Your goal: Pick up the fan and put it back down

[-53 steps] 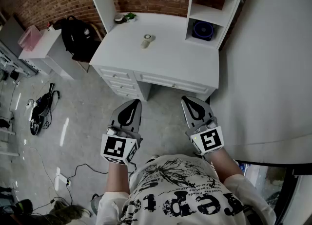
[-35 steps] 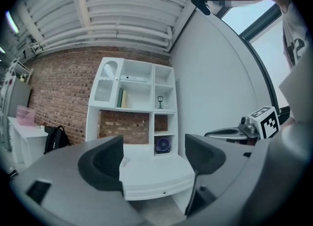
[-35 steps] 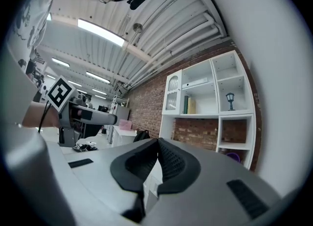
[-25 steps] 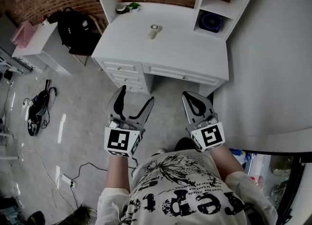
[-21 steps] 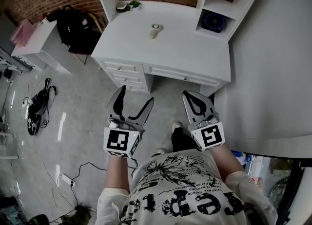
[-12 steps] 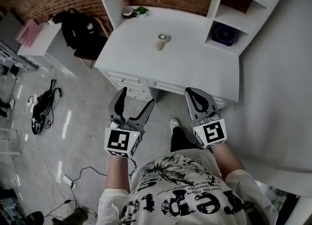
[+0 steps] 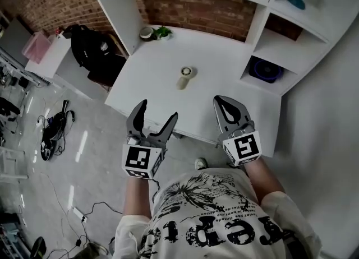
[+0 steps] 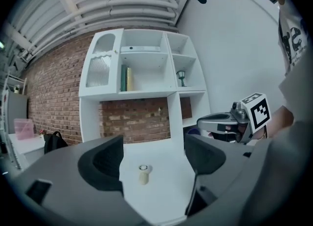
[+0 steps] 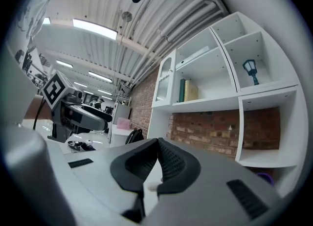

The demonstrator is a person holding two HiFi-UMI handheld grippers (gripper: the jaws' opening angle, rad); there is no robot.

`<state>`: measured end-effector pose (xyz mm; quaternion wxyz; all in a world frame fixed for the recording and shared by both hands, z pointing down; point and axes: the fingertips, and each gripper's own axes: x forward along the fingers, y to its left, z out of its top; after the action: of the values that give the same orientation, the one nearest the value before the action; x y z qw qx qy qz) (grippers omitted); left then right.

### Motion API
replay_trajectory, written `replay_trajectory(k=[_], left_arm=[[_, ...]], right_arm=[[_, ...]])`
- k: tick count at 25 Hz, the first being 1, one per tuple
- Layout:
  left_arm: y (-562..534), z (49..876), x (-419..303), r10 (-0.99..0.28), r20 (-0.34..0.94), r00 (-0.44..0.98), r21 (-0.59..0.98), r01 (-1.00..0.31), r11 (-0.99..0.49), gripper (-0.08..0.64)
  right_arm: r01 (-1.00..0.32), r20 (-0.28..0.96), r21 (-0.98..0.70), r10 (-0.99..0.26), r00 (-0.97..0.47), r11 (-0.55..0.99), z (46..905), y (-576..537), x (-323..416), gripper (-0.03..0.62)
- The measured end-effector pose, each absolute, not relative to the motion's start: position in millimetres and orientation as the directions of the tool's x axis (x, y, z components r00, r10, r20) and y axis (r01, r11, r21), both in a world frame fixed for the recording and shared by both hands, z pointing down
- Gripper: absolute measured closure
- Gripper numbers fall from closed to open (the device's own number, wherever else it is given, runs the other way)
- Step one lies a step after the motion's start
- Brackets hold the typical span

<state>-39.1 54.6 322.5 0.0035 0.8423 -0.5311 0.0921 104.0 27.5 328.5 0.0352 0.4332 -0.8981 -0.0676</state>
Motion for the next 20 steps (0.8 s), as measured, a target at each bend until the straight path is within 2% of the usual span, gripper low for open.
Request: replay_trajectory(k=[4, 10, 20], left_arm=[[10, 339, -26, -0.887, 0.203, 0.415, -0.083, -0.895, -0.438, 0.181], [-51, 369, -16, -0.853, 0.267, 0.448, -0.052, -0.877, -0.477, 0.181], [-161, 429, -17, -0.718, 0.389, 0.577, 0.006, -0.781, -0.625, 0.181]], right_arm=[[-0.776, 0.032, 0.097, -0.782, -0.623, 0.623, 343, -18, 118, 0.577], [-0.785, 0.092, 0.12, -0.794, -0.601, 0.608, 368, -63, 124, 0.577], [-0.879, 0.138, 0.128, -0.886, -0.442, 0.459, 394, -147, 117, 0.577]])
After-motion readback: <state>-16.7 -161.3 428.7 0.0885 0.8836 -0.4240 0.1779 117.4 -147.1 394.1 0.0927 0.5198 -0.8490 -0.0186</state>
